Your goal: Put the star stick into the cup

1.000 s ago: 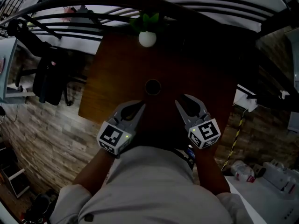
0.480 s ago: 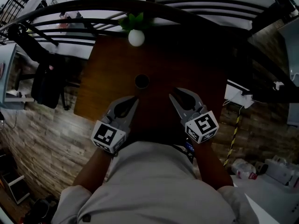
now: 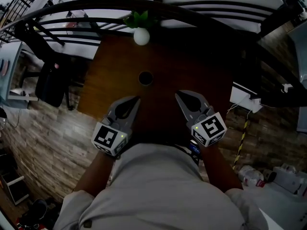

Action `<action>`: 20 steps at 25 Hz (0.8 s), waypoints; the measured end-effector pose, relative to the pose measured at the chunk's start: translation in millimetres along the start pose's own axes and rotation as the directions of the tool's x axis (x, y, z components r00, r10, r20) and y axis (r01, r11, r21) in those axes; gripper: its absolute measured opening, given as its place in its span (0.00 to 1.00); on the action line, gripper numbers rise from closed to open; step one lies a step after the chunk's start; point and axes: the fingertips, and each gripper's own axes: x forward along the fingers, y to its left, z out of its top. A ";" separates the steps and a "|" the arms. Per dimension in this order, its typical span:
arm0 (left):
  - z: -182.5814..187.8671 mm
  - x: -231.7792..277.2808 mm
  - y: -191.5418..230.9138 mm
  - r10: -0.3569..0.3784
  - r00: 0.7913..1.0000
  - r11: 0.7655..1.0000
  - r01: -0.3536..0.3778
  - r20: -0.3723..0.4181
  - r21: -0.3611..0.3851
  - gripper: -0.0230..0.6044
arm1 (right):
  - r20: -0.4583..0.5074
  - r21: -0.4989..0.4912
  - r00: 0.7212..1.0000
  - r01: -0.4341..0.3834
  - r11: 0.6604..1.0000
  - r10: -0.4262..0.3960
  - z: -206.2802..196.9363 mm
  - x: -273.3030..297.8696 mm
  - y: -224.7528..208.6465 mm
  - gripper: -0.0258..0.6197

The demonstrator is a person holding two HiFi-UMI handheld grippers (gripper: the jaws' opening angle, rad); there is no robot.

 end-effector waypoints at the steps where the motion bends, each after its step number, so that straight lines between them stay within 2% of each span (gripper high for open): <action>1: 0.6 -4.9 1.1 0.005 1.000 1.000 -0.005 0.001 0.003 0.04 | -0.002 -0.002 1.000 -0.003 1.000 0.003 0.8 -0.3 3.8 0.05; 6: 3.3 -30.1 2.5 0.021 1.000 1.000 -0.021 0.006 0.010 0.04 | 0.008 -0.006 1.000 -0.018 1.000 0.018 2.9 -1.6 24.6 0.05; 11: -1.1 -65.9 0.3 0.004 1.000 1.000 -0.004 0.025 0.007 0.04 | 0.018 -0.014 1.000 -0.018 1.000 0.018 6.8 8.0 60.7 0.05; 16: -11.2 -127.4 -3.6 -0.003 1.000 0.999 0.002 0.015 0.038 0.04 | 0.039 -0.009 0.999 -0.011 1.000 0.011 13.6 11.7 117.1 0.05; 20: -19.3 -192.7 8.7 0.034 0.999 0.999 -0.033 0.041 -0.015 0.04 | 0.060 -0.046 0.998 -0.005 0.999 0.007 21.9 22.9 175.7 0.05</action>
